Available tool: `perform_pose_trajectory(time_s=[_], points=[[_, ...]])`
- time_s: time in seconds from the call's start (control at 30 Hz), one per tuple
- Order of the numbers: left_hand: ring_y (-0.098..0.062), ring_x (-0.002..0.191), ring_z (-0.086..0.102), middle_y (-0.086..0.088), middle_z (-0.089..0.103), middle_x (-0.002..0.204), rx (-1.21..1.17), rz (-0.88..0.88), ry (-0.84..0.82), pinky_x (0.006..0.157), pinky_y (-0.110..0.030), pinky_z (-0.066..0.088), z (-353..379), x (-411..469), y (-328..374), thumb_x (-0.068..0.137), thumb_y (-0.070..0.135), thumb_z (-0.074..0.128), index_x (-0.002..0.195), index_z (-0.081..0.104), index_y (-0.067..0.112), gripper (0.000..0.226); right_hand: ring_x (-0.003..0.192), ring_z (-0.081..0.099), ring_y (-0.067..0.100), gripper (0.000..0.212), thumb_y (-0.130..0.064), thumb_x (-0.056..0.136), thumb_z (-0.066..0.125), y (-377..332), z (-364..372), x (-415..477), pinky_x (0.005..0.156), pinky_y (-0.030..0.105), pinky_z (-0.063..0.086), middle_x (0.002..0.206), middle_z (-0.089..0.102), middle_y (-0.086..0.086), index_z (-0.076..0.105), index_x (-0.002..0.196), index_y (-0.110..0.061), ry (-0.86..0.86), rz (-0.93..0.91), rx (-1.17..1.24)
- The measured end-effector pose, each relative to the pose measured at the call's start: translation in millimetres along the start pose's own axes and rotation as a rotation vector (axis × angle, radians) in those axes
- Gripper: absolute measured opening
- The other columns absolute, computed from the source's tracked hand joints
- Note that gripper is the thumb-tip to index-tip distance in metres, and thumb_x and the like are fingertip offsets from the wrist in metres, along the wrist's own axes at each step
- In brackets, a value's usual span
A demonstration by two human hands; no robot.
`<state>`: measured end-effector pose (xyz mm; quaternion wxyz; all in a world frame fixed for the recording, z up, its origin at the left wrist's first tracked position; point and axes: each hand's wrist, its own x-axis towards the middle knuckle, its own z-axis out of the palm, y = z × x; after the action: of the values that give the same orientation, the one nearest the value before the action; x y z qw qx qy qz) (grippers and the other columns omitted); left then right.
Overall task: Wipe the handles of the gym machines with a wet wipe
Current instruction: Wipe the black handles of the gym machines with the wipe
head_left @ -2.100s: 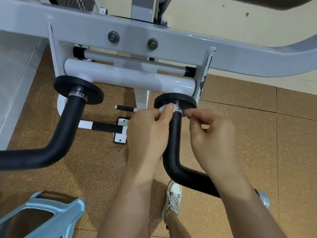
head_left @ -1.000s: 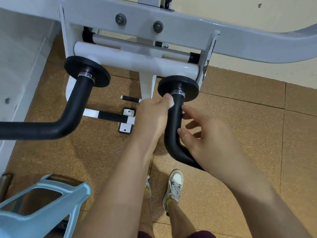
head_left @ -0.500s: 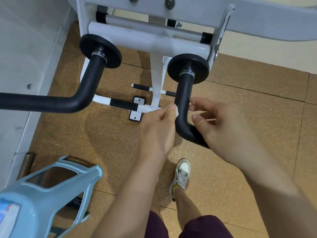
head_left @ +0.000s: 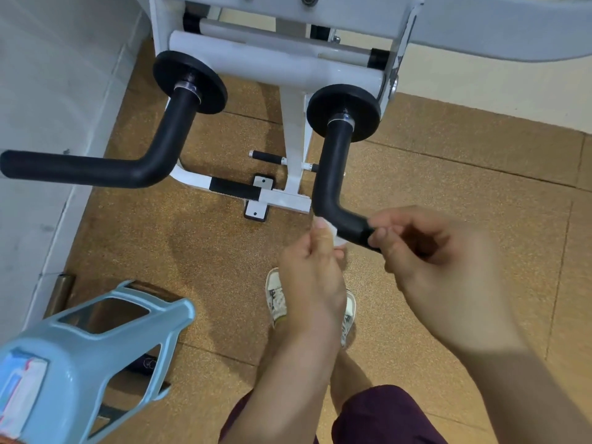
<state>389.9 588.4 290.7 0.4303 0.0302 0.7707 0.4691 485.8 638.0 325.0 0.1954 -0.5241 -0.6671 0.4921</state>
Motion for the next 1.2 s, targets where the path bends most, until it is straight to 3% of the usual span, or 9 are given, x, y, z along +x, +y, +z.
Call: perform_pose_trajectory(time_s=[0.2, 0.33, 0.5, 0.63, 0.8, 0.93, 1.0, 1.07, 1.2], points=[[-0.012, 0.069, 0.059, -0.006, 0.057, 0.073, -0.149, -0.106, -0.038, 0.077, -0.027, 0.053, -1.8, 7.2, 14.0, 0.098, 0.033, 0.046, 0.079, 0.060, 0.007, 0.035, 0.058, 0.062, 0.011, 0.018, -0.016, 0.087, 0.062, 9.5, 22.0, -34.2, 0.055, 0.030, 0.052, 0.066, 0.067, -0.004, 0.069, 0.077, -0.029, 0.051, 0.164, 0.074], [-0.016, 0.060, 0.059, -0.012, 0.061, 0.071, -0.050, -0.115, -0.119, 0.058, -0.028, 0.047, -6.1, -8.6, 13.8, 0.099, 0.037, 0.045, 0.083, 0.062, -0.003, 0.046, 0.088, 0.069, 0.021, 0.016, -0.017, 0.091, 0.060, 1.8, 47.3, -32.7, 0.078, 0.036, 0.054, 0.091, 0.075, 0.002, 0.074, 0.096, -0.017, -0.061, 0.590, 0.759], [-0.008, 0.054, 0.055, 0.002, 0.057, 0.059, 0.061, -0.153, -0.280, 0.057, -0.023, 0.043, -24.5, -5.3, 32.0, 0.094, 0.025, 0.052, 0.073, 0.059, 0.012, 0.026, 0.101, 0.068, 0.024, 0.024, -0.003, 0.086, 0.058, -13.9, 73.9, -28.3, 0.091, 0.032, 0.052, 0.106, 0.071, 0.017, 0.068, 0.108, -0.002, 0.052, 0.714, 1.463], [-0.009, 0.055, 0.060, 0.000, 0.064, 0.060, 0.093, -0.201, -0.358, 0.061, -0.025, 0.048, -38.0, 7.6, 43.3, 0.091, 0.017, 0.052, 0.070, 0.064, 0.012, 0.025, 0.098, 0.069, 0.019, 0.042, -0.006, 0.071, 0.064, -18.7, 97.0, -15.9, 0.092, 0.029, 0.051, 0.108, 0.070, 0.016, 0.065, 0.113, 0.001, 0.152, 0.774, 1.697], [-0.012, 0.062, 0.050, -0.008, 0.055, 0.070, 0.220, -0.098, -0.439, 0.061, -0.026, 0.043, -46.7, 16.4, 46.3, 0.090, 0.017, 0.049, 0.080, 0.064, 0.008, 0.020, 0.067, 0.067, 0.010, 0.026, -0.007, 0.081, 0.062, -16.8, 113.3, -3.7, 0.063, 0.019, 0.055, 0.086, 0.067, 0.009, 0.064, 0.106, 0.000, 0.298, 0.827, 1.788], [-0.014, 0.073, 0.058, -0.022, 0.064, 0.084, 0.387, 0.134, -0.469, 0.071, -0.030, 0.052, -52.8, 29.5, 46.7, 0.092, 0.021, 0.050, 0.085, 0.063, 0.001, 0.026, 0.091, 0.071, 0.021, 0.023, 0.001, 0.088, 0.056, -26.0, 113.9, -4.3, 0.088, 0.030, 0.055, 0.100, 0.071, 0.020, 0.062, 0.108, 0.010, 0.460, 0.820, 1.813], [-0.012, 0.079, 0.064, -0.012, 0.069, 0.090, 0.466, 0.216, -0.462, 0.077, -0.029, 0.053, -53.5, 34.9, 47.4, 0.091, 0.022, 0.055, 0.099, 0.068, 0.013, 0.018, 0.095, 0.070, 0.027, 0.020, 0.005, 0.091, 0.052, -25.1, 110.7, -7.4, 0.082, 0.030, 0.058, 0.107, 0.068, 0.025, 0.061, 0.107, 0.011, 0.618, 0.856, 1.846], [0.002, 0.075, 0.062, 0.006, 0.067, 0.085, 0.543, 0.330, -0.409, 0.068, -0.011, 0.050, -54.0, 38.0, 46.4, 0.088, 0.024, 0.063, 0.110, 0.064, 0.028, 0.023, 0.094, 0.070, 0.029, 0.016, 0.007, 0.092, 0.049, -22.6, 108.1, -9.0, 0.075, 0.028, 0.059, 0.111, 0.065, 0.027, 0.060, 0.104, 0.008, 0.776, 0.872, 1.845], [0.001, 0.080, 0.058, 0.014, 0.058, 0.087, 0.764, 0.697, -0.482, 0.069, -0.010, 0.045, -54.9, 32.5, 43.6, 0.082, 0.025, 0.069, 0.099, 0.062, 0.039, 0.023, 0.091, 0.070, 0.033, 0.017, 0.002, 0.092, 0.052, -30.2, 113.1, -12.6, 0.084, 0.037, 0.057, 0.102, 0.068, 0.028, 0.065, 0.101, 0.006, 0.796, 0.796, 1.663]])
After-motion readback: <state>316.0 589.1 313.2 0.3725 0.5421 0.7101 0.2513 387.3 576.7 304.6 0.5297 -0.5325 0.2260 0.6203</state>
